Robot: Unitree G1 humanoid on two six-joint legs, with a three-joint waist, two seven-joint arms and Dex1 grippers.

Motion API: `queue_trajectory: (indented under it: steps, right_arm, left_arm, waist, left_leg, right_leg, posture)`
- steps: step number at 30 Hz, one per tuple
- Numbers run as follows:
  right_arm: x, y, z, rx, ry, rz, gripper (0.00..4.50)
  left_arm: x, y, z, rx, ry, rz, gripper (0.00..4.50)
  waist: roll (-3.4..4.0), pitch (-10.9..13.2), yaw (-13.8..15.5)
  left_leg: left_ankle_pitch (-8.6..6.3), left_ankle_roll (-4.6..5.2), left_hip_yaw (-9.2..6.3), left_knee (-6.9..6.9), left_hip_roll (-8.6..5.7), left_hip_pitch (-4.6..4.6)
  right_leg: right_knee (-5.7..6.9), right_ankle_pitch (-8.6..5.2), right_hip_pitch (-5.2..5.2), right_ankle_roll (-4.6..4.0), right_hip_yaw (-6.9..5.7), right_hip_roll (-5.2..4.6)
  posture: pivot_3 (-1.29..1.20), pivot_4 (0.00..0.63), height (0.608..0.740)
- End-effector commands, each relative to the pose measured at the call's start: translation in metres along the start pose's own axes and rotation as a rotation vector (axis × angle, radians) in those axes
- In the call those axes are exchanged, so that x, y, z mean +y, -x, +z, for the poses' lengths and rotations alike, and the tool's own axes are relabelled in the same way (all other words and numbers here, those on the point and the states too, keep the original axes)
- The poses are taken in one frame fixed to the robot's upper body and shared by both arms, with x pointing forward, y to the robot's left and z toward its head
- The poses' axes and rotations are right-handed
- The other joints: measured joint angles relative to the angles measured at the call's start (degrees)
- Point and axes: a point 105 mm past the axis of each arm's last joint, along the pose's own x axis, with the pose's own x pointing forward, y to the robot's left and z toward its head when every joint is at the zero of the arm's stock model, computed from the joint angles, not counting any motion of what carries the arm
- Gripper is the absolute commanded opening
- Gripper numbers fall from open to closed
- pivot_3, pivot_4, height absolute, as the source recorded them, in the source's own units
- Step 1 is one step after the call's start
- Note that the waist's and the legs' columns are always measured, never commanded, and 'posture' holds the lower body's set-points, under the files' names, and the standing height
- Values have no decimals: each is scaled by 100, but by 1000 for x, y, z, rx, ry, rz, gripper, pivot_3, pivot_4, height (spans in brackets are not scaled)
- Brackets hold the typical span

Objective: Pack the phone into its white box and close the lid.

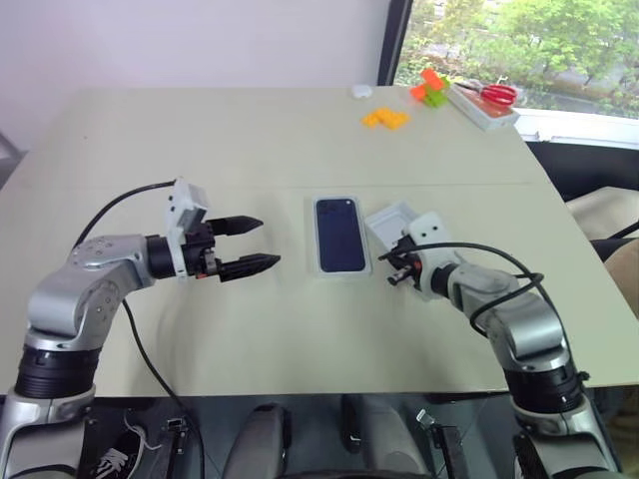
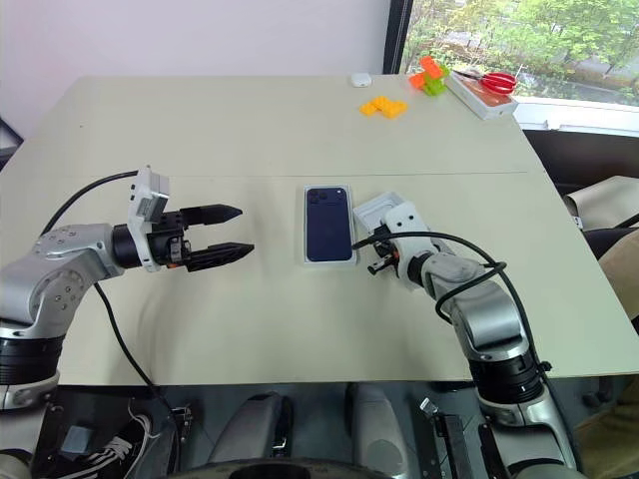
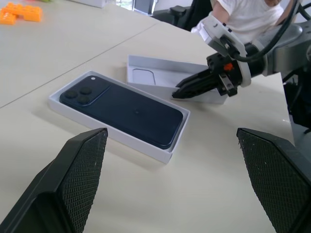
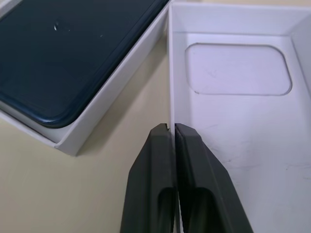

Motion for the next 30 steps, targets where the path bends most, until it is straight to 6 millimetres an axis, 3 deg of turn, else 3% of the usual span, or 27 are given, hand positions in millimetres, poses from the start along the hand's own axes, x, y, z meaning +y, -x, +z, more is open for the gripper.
queue_trajectory:
  steps: [1,5,7,10,13,18,24,27,30]
  right_arm:
    - [-13,3,12,-51,29,-70,68]
    - [-41,9,40,-169,6,-199,68]
    - [-29,10,73,-309,-74,-107,68]
    - [1,16,111,-472,-343,145,68]
    - [20,23,129,-522,-523,339,68]
    - [41,32,158,-585,-797,632,68]
    - [47,27,169,-581,-1014,746,68]
    - [72,15,154,-495,-1076,806,68]
    - [77,9,148,-456,-1145,825,68]
  left_arm:
    - [-2,1,15,-48,-49,3,4500]
    - [0,0,14,-51,-43,12,4500]
    - [2,0,14,-53,-36,19,4500]
    - [12,-1,13,-70,-14,69,4500]
    - [25,-2,14,-97,54,121,4500]
    - [25,-7,12,-125,180,122,4500]
    - [21,-10,12,-132,206,116,4500]
    - [21,-10,11,-133,208,137,4500]
    - [20,-9,9,-130,210,147,4500]
  waist:
    - [0,0,-1]
    - [1,0,-3]
    - [1,0,-14]
    - [1,0,-42]
    - [2,1,9]
    - [3,1,-1]
    - [6,3,-15]
    - [7,3,-54]
    - [7,3,-102]
  left_leg:
    - [0,0,0,0,0,0]
    - [0,0,3,3,-1,0]
    - [0,0,4,3,-1,1]
    - [0,0,5,0,5,7]
    - [0,0,-3,-3,24,14]
    - [0,0,-2,3,-5,12]
    - [0,0,-1,0,-3,15]
    - [0,0,6,0,-3,9]
    - [0,0,9,-2,-1,12]
  right_leg:
    - [0,0,0,0,0,1]
    - [0,1,0,-1,1,-1]
    - [1,1,0,-1,3,-1]
    - [6,2,-3,-1,4,16]
    - [44,2,-12,-8,1,19]
    - [66,-2,-19,-12,5,-14]
    - [71,-2,-21,-13,10,-12]
    - [71,-2,-28,-12,16,-11]
    - [72,-3,-28,-11,22,-6]
  posture:
    - [0,150,740]
    - [0,150,740]
    - [0,150,740]
    - [0,150,740]
    - [0,150,740]
    - [0,150,740]
    - [0,150,740]
    - [0,150,740]
    - [0,150,740]
